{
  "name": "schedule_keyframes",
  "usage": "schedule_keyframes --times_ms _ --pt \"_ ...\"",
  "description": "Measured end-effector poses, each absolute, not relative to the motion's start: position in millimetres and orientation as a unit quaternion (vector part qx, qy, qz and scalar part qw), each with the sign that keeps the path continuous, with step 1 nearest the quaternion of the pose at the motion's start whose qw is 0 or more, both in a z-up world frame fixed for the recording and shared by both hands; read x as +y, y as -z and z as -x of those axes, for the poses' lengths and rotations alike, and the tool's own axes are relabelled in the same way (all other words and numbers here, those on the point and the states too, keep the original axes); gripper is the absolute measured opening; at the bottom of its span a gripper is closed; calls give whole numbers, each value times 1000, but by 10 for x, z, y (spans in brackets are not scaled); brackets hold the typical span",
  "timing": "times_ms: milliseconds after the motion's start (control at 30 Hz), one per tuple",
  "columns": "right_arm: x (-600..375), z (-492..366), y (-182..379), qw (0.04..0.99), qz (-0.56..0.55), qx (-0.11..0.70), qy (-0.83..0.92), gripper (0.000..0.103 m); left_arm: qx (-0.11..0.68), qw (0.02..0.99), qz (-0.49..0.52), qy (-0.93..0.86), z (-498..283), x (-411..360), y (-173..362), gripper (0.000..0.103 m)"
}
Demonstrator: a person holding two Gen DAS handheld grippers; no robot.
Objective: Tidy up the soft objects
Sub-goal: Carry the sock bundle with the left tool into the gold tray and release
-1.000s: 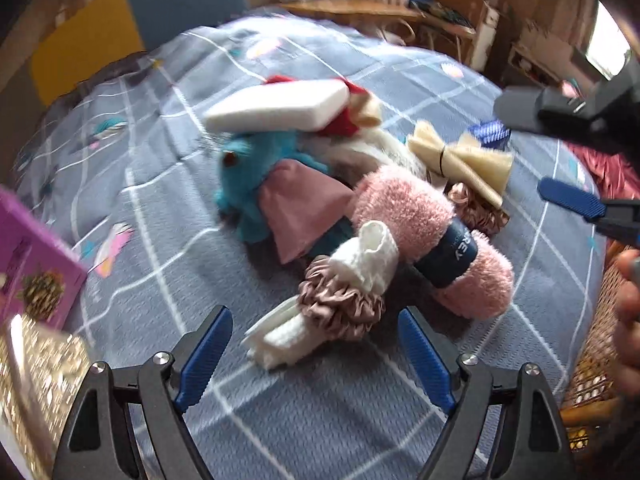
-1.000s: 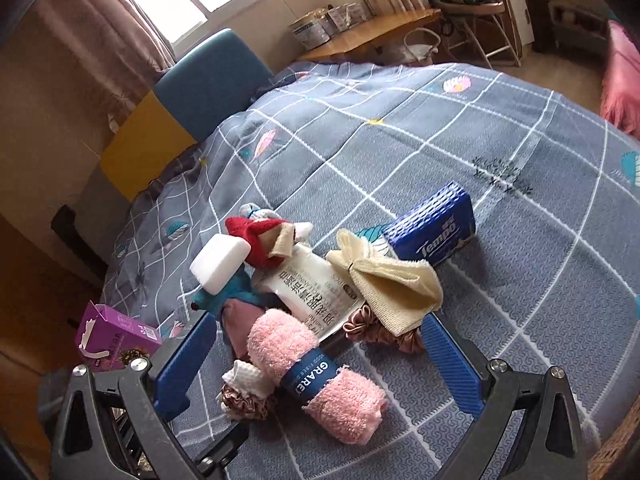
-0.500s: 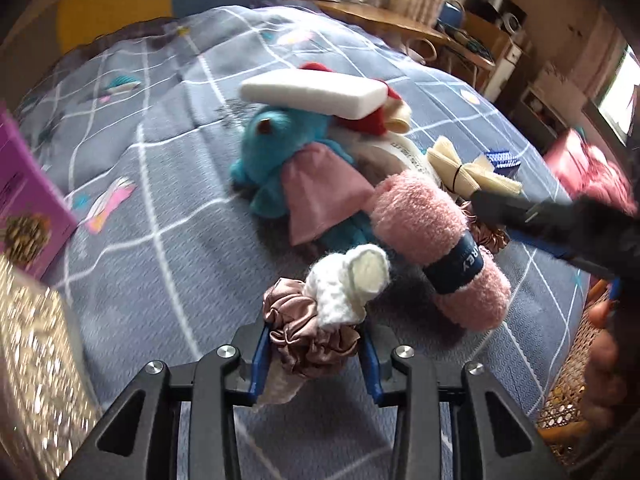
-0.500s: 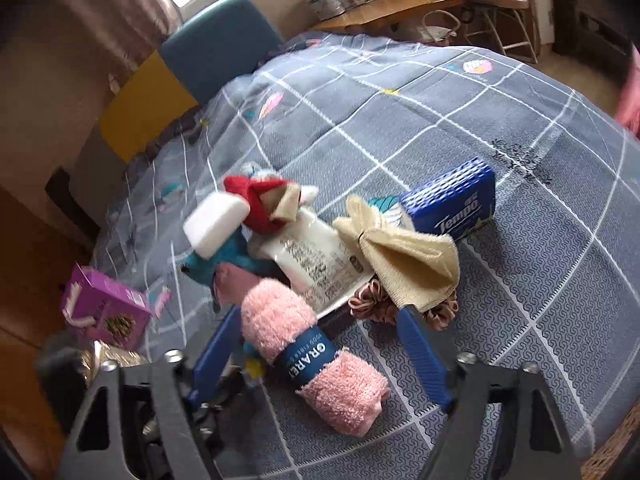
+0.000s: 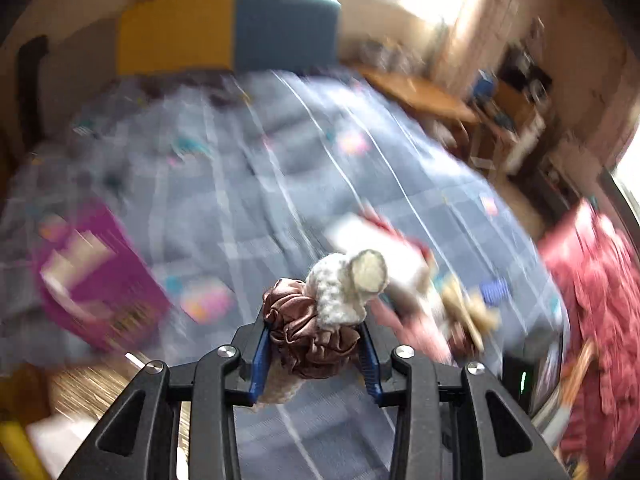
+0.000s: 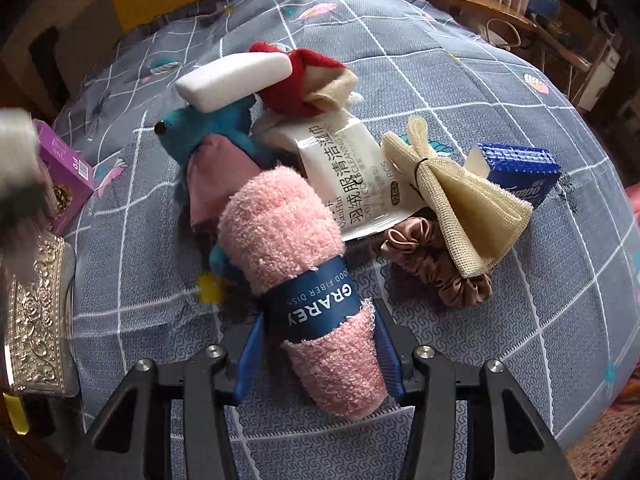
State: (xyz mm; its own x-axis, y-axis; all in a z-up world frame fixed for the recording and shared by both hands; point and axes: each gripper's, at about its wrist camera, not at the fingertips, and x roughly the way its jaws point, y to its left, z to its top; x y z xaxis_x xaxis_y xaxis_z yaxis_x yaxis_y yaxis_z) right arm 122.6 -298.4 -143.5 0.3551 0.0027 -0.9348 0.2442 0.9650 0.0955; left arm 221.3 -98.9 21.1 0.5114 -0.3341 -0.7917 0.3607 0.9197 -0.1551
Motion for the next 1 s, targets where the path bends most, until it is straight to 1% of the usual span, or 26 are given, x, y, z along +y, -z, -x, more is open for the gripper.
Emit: schedule_keyframes --times_ms 67,167,333,433,567,667,833,933,1000 --pt "-2970 -1234 1455 812 -108 568 75 51 429 889 9 161 -2423 -630 -447 37" --pt "-2945 -1246 1464 809 -95 575 80 50 410 905 34 107 -2524 -36 -611 37" --pt "-2836 -1259 1508 807 -67 580 88 48 380 923 56 41 -2262 951 -635 37" --pt "-2784 -1265 1532 807 -54 581 92 48 377 923 75 7 -1946 1550 -457 37" --pt "-2707 -1252 1557 806 -31 583 98 47 392 911 119 -37 -1526 2263 -59 37" --pt "-2622 -1239 1555 807 -13 582 103 46 419 895 145 -54 -1368 2525 286 38" --pt "-2515 -1166 1489 810 10 577 106 44 465 865 178 -62 -1403 2597 772 40" --pt "-2491 -1134 1464 812 11 574 108 44 482 850 205 -58 -1442 2600 982 50" --pt "-2475 -1117 1449 812 11 573 108 44 480 850 210 -51 -1412 2619 1025 74"
